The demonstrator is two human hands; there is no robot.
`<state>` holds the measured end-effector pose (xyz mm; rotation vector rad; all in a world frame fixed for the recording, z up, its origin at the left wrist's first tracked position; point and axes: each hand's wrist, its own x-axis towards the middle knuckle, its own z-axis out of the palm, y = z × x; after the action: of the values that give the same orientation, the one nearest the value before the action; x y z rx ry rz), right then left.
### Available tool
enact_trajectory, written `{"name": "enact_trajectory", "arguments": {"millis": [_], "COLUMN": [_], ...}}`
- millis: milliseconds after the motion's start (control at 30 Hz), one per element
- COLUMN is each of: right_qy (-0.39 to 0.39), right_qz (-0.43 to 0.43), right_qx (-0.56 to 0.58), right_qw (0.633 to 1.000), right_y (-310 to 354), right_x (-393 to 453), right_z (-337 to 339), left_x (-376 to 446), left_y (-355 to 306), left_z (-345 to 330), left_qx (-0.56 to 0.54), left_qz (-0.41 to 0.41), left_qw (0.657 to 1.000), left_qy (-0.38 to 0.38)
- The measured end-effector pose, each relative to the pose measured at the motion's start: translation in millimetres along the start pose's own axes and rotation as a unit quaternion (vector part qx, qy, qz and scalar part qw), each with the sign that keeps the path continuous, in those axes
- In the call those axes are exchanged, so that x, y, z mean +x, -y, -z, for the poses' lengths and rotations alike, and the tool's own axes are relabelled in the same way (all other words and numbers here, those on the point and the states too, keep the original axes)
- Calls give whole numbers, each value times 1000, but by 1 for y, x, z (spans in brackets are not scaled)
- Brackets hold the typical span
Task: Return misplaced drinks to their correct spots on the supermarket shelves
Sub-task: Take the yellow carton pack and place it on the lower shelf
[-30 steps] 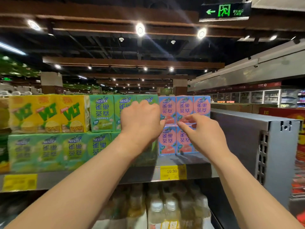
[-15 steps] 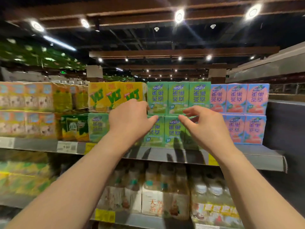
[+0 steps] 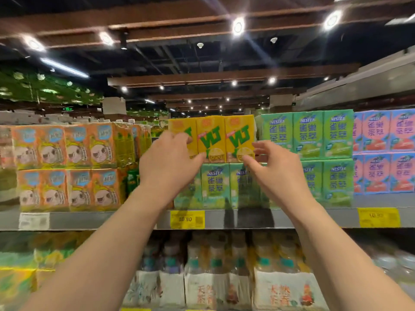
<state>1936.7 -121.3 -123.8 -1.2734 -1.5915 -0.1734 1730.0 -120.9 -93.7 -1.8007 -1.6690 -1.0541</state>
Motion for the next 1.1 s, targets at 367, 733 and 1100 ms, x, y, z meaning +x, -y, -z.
{"name": "enact_trajectory", "arguments": {"millis": [367,733,1100], "right_qy": [-54,-72,-131], "right_qz": [-120,-149,-93], "right_qx": [-96,-57,85], "right_qw": [987,985,983], "right_y": [36,43,36], "right_x": [27,36,27], "right_z": [-40,-53,-54], "left_x": [45,31,9], "left_y": [59,45,26], "left_z": [-30,-37,-19], "left_qx": [-178,-206,-193], "left_qz": [-19,29,105], "left_qw": [980,977,975], "left_qy": [84,49,-29]}}
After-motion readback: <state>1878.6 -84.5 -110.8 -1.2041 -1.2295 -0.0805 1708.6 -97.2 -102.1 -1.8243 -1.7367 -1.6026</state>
